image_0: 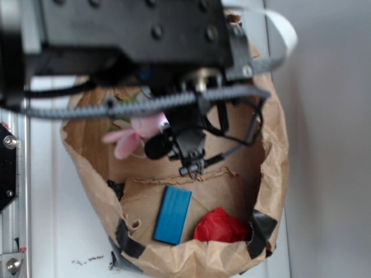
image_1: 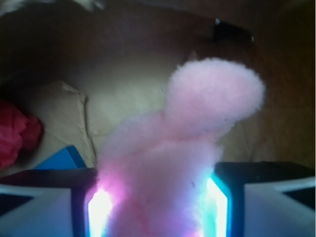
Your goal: Grab the pink bunny.
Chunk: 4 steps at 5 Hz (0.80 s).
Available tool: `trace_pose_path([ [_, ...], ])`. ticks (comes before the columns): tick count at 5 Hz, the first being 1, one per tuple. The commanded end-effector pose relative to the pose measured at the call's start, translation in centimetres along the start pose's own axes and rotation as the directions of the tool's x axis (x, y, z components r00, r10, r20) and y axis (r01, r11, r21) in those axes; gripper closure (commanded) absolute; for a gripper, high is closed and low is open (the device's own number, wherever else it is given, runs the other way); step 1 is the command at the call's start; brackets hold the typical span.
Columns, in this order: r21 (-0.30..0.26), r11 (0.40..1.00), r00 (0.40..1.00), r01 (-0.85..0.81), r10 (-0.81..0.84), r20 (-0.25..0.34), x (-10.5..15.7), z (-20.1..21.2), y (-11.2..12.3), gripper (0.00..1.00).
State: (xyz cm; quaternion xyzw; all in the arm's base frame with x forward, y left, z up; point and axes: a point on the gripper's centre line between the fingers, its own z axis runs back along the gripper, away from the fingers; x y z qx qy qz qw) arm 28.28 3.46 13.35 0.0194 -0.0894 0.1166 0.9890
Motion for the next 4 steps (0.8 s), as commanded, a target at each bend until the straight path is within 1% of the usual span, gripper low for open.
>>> trace_pose_path([
  [1, -0.035, 0.998, 0.998, 0.042, -0.041, 0.041, 0.9, 2.4, -1.4, 1.0],
  [2, -0.124, 0.991, 0.998, 0.055, -0.05, 0.045, 0.7, 3.2, -0.8, 1.0],
  [3, -0.15, 0.987, 0.997, 0.065, -0.057, 0.056, 0.4, 3.7, -0.7, 1.0],
  [4, -0.14, 0.988, 0.995, 0.071, -0.06, 0.077, 0.3, 3.7, -0.7, 1.0],
])
